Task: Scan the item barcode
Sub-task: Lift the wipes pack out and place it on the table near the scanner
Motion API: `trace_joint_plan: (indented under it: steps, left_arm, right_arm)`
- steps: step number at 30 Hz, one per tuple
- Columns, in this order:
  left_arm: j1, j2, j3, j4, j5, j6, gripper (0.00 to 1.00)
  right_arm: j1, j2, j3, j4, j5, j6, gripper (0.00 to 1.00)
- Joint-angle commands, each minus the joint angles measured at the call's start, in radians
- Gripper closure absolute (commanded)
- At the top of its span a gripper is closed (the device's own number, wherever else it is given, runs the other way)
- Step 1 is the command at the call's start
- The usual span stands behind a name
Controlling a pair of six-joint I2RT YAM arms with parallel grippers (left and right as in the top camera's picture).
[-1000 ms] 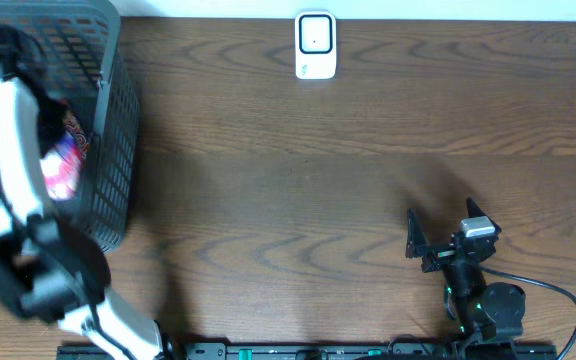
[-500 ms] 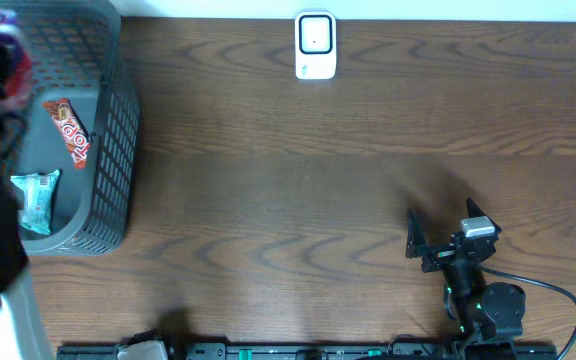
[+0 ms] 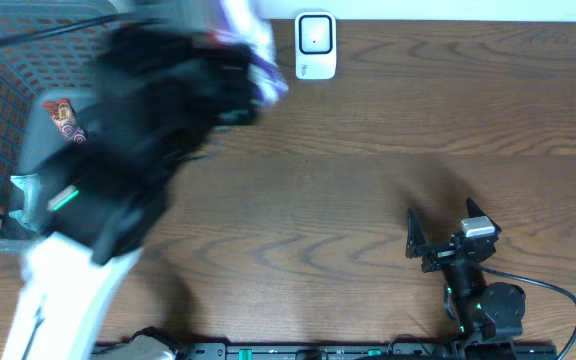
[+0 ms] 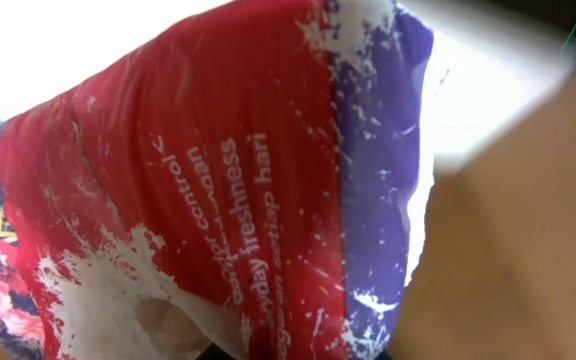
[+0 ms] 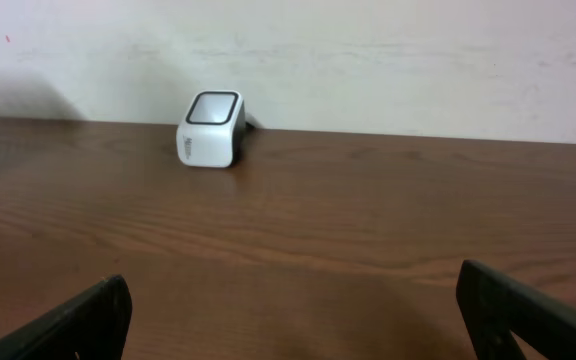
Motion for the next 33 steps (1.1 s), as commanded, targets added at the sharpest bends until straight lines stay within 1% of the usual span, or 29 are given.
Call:
trace_joint_plan:
  steps: [1,7,10,13,15,16,17,18,19,20,21,22,24,27,28,30,31,32,33]
  left_arm:
    - [-0.073,0.161,-0.023,-0.039,-0.032,0.122,0.93]
    - [-0.132,0.429,-0.023,-0.047,-0.158,0.118,0.93]
    - [-0.136,0.562,-0.023,-0.034,-0.163,0.105,0.92]
    - [-0.136,0.651,-0.023,-0.029,-0.157,0.047,0.92]
    - [-0.136,0.688,-0.023,-0.023,-0.124,0.028,0.83]
    - [-0.136,0.704,-0.023,-0.015,-0.115,0.028,0.63]
    - [-0.136,0.711,-0.023,-0.01,-0.114,0.029,0.5]
    - [-0.136,0.715,-0.023,-0.004,-0.116,0.036,0.48]
    - [-0.136,0.715,-0.023,0.0,-0.121,0.053,0.41]
    - [-0.134,0.711,-0.019,0.002,-0.128,0.09,0.31]
    - [-0.131,0.703,-0.016,0.002,-0.129,0.119,0.24]
    - [-0.127,0.69,-0.008,0.001,-0.13,0.151,0.2]
    - [-0.115,0.656,0.016,-0.005,-0.13,0.176,0.19]
    - [-0.082,0.572,0.058,0.0,-0.13,0.175,0.18]
    - [-0.061,0.529,0.07,0.005,-0.136,0.175,0.15]
    - [-0.016,0.447,0.085,0.018,-0.179,0.175,0.12]
    - [0.012,0.402,0.089,0.025,-0.214,0.175,0.11]
    - [0.047,0.354,0.09,0.034,-0.258,0.175,0.08]
    - [0.08,0.313,0.09,0.045,-0.299,0.175,0.07]
  right_arm:
    - [0.001,-0.004,-0.003,-0.001,0.001,0.003,0.01]
    - [0.001,-0.004,-0.003,-0.002,0.001,0.003,0.01]
    - [0.0,-0.004,-0.003,-0.001,0.001,0.003,0.01]
    - [0.001,-0.004,-0.003,-0.001,0.001,0.003,0.01]
    - [0.001,-0.004,-0.003,-0.001,0.001,0.003,0.01]
    - [0.0,-0.004,-0.003,-0.001,0.001,0.002,0.01]
    - [0.001,-0.004,-0.003,-0.001,0.001,0.003,0.01]
    - [0.001,-0.004,-0.003,-0.001,0.001,0.003,0.01]
    - [0.0,-0.004,-0.003,-0.001,0.001,0.003,0.01]
    - [0.001,-0.004,-0.003,-0.001,0.002,0.003,0.01]
    - [0.001,-0.004,-0.003,-0.001,0.002,0.002,0.01]
    - [0.0,-0.004,-0.003,-0.001,0.001,0.003,0.01]
    - [0.001,-0.004,-0.003,-0.001,0.001,0.003,0.01]
    - [0.0,-0.004,-0.003,-0.001,0.001,0.003,0.01]
    - [0.001,-0.004,-0.003,-0.001,0.001,0.003,0.01]
    - [0.0,-0.004,-0.003,-0.001,0.001,0.003,0.01]
    - [0.001,-0.004,-0.003,-0.001,0.001,0.003,0.01]
    - [0.0,-0.004,-0.003,-0.001,0.002,0.003,0.01]
    - [0.001,-0.004,-0.003,-0.001,0.001,0.003,0.01]
